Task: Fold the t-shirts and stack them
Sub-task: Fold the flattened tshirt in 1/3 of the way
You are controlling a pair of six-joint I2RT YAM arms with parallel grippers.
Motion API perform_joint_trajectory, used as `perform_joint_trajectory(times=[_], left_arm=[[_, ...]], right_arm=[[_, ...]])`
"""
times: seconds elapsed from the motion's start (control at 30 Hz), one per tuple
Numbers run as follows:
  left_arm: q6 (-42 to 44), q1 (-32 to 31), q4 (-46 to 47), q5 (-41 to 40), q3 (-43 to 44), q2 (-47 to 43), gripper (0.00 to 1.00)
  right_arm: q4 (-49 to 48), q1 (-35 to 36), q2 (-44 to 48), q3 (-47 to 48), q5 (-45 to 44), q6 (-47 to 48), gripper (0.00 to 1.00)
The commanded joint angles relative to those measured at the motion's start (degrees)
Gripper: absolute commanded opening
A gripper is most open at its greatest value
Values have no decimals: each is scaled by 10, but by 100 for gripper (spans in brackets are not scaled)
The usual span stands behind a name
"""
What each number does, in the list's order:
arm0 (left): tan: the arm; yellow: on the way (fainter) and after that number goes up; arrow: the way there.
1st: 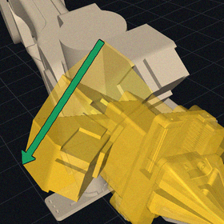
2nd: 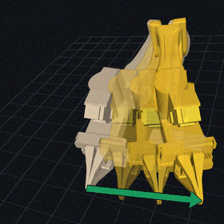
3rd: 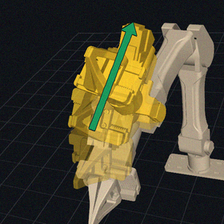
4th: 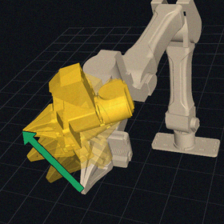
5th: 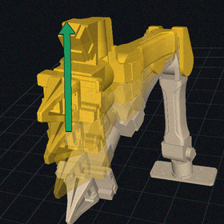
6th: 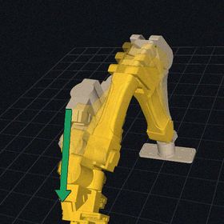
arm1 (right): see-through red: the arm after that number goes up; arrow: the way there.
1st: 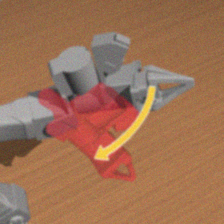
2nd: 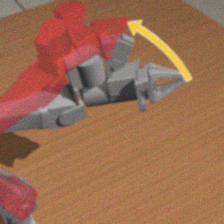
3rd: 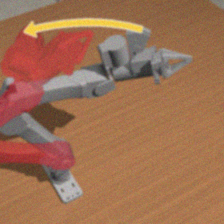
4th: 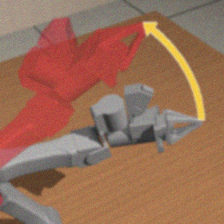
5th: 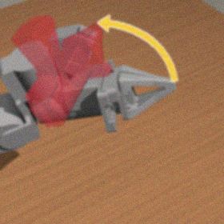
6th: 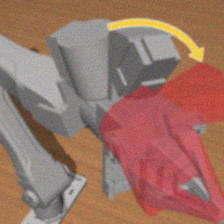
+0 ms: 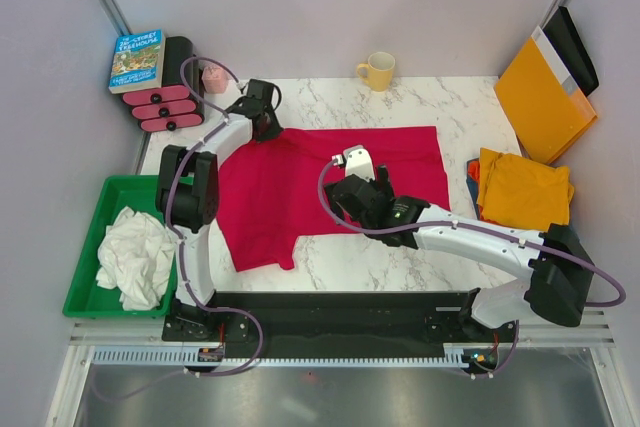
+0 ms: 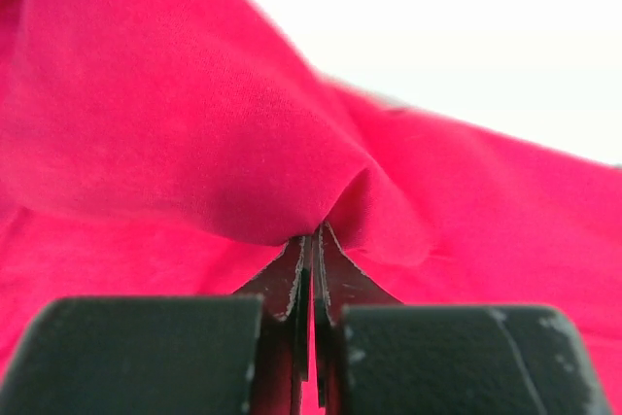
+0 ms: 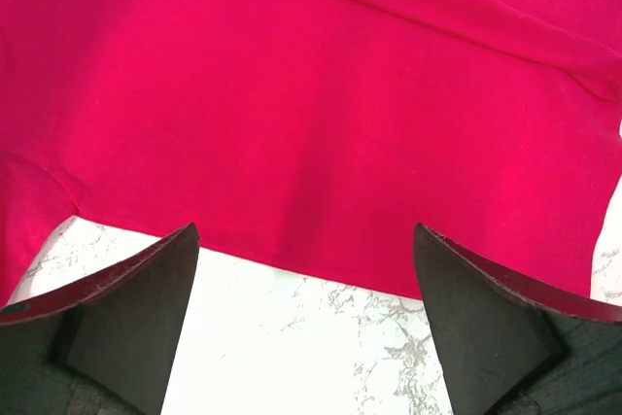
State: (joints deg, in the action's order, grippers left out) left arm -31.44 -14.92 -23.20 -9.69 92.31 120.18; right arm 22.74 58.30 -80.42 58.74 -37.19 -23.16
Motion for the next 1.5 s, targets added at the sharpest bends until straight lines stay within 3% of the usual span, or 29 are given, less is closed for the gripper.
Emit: perform_joint_trajectory(times=[0.0, 0.47, 0.63, 0.67, 0.77, 0.97, 1.33, 1.47], left_arm=[[16, -2, 27, 20, 57, 2, 2], [48, -6, -8, 54, 214, 119, 6], [33, -6, -16, 43, 239, 144, 27], [31, -6, -16, 40, 239, 144, 37], [24, -6, -15, 35, 237, 139, 47], [11, -5, -2, 18, 196, 90, 58], [-19, -4, 59, -17, 10, -7, 55], [-13, -4, 76, -16, -5, -15, 55]], right_arm=[[-9, 3, 4, -3, 5, -12, 98], [21, 2, 18, -14, 2, -36, 98], [35, 3, 29, -28, -3, -45, 98], [35, 2, 30, -28, -3, -46, 98], [37, 2, 27, -28, -7, -45, 98], [29, 3, 9, -9, -3, -41, 98], [10, 2, -3, -5, 14, -45, 98], [11, 4, 0, -10, 19, -52, 98]])
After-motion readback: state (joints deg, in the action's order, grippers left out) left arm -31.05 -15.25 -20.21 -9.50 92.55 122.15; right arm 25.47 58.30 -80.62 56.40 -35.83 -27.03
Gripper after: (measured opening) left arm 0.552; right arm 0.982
